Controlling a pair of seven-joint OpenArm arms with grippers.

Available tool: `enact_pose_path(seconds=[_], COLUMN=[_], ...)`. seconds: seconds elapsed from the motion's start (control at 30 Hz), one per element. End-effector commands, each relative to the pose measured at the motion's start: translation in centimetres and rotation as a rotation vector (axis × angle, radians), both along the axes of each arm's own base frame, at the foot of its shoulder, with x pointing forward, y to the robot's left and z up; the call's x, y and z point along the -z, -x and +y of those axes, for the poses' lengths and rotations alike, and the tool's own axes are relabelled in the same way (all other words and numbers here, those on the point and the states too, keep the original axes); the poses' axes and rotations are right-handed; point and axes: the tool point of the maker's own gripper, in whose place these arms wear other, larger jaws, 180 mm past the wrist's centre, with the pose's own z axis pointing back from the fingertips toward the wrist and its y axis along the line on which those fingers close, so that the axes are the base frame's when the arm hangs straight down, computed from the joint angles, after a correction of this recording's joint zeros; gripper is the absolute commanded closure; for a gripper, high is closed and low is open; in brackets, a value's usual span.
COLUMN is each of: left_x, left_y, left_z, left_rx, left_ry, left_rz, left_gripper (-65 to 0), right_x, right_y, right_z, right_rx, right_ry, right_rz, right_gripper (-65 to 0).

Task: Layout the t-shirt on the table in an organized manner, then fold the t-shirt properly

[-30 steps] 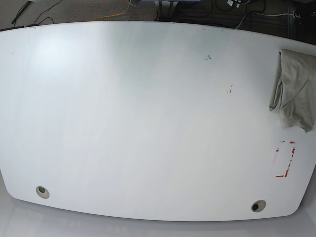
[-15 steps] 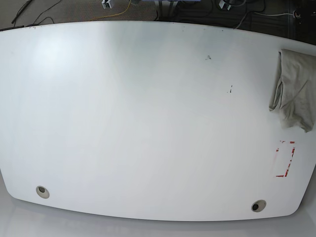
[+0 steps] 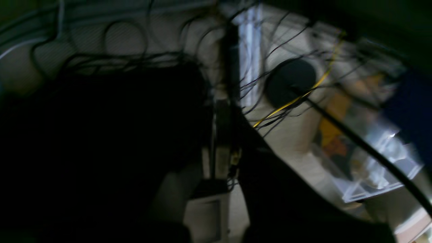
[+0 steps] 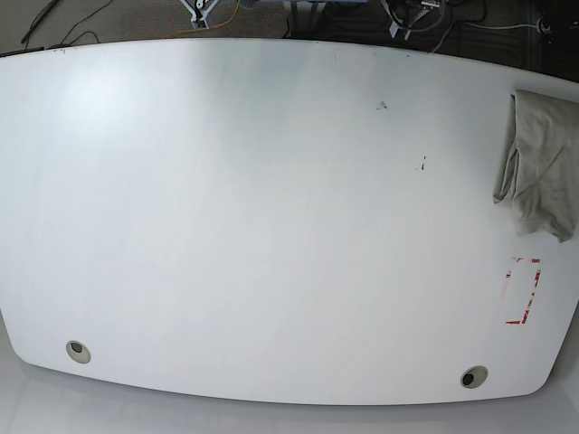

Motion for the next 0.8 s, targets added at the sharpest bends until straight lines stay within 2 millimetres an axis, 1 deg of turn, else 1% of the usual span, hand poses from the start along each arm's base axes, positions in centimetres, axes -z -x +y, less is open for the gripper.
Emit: enact_pose_path(seconds=[0.0, 0.07, 0.2, 0.3, 0.4, 0.53, 0.77], left_x=[0.1, 0.2, 0.2, 0.2, 0.2, 0.2, 0.2], left_y=[-0.5, -1.3, -1.5, -1.8, -1.9, -1.9, -1.7], left_z=[1.8, 2.5, 2.8, 3.3, 3.8, 3.9, 3.9], left_rx=[0.005, 0.007, 0.006, 0.007, 0.011, 0.012, 0.009], left_ry=[-0.073, -0.111, -0.128, -0.160, -0.187, -0.193, -0.193], left_rz=[-0.009, -0.024, -0.030, -0.035, -0.040, -0.041, -0.038], left_gripper=[0.0, 0.0, 0.0, 0.0, 0.0, 0.0, 0.0], right_x=[0.3, 0.6, 0.8, 1.0, 1.0, 1.1, 1.1], right_y=[0.2, -0.1, -0.6, -1.6, -1.6, -2.3, -2.3], right_z=[-0.7, -1.0, -1.1, -1.3, -1.5, -1.7, -1.1], right_rx=[-0.024, -0.034, -0.052, -0.055, -0.054, -0.052, -0.081], right_ry=[0.032, 0.053, 0.069, 0.081, 0.090, 0.102, 0.092], right_rz=[0.017, 0.026, 0.030, 0.018, 0.020, 0.009, 0.008], right_gripper=[0.0, 0.0, 0.0, 0.0, 0.0, 0.0, 0.0])
